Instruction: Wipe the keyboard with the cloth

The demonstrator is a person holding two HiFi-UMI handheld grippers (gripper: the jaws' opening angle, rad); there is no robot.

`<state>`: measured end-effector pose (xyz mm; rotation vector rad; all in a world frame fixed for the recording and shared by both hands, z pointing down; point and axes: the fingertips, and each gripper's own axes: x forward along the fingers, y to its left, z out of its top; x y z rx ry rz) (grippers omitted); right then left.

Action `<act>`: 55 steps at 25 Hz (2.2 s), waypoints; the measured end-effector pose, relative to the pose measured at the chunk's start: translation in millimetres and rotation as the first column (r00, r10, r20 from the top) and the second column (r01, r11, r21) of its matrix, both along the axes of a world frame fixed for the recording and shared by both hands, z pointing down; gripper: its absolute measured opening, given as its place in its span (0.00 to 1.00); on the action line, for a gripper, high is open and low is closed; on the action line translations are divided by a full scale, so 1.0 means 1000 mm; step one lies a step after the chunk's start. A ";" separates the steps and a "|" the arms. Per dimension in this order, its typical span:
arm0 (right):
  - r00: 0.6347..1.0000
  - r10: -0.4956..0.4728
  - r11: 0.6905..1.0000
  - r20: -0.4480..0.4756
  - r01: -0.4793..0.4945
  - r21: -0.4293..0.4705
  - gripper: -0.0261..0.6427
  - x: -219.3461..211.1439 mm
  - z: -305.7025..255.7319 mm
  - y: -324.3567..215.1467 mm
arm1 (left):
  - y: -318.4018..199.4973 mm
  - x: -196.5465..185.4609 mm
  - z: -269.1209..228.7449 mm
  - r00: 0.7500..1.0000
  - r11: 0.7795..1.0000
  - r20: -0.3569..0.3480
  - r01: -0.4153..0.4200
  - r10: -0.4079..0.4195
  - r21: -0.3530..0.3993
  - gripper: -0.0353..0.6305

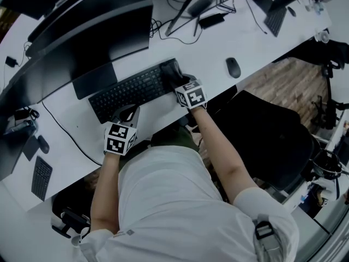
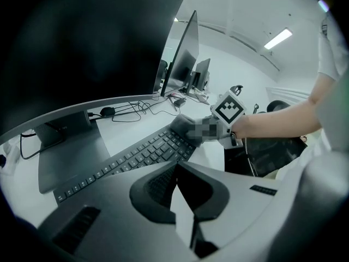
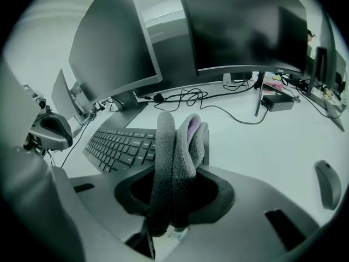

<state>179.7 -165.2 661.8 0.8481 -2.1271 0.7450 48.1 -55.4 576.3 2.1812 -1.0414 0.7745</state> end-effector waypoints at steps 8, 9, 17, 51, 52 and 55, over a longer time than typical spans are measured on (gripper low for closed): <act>1.000 0.025 1.000 -0.004 -0.025 0.014 0.25 0.000 -0.010 -0.028 | -0.006 -0.001 0.001 1.000 1.000 -0.004 0.016 -0.016 0.001 0.05; 0.999 0.034 0.999 -0.003 -0.034 0.013 0.25 0.002 -0.010 -0.029 | -0.007 -0.001 0.001 1.000 1.000 -0.005 0.016 -0.016 0.001 0.05; 0.992 0.122 0.993 -0.018 -0.122 0.003 0.25 0.026 -0.006 -0.017 | -0.012 -0.006 -0.005 1.000 1.000 -0.011 0.003 -0.003 0.015 0.05; 0.932 0.338 0.847 0.130 -0.361 0.389 0.24 0.014 -0.193 0.141 | 0.015 -0.050 -0.154 0.943 0.908 -0.311 0.022 0.121 0.418 0.05; 0.934 0.331 0.840 0.138 -0.358 0.407 0.24 0.008 -0.202 0.146 | 0.018 -0.052 -0.160 0.939 0.901 -0.319 0.022 0.130 0.432 0.05; 0.941 0.304 0.818 0.146 -0.337 0.467 0.25 -0.007 -0.227 0.162 | 0.029 -0.053 -0.175 0.934 0.876 -0.312 0.000 0.171 0.482 0.05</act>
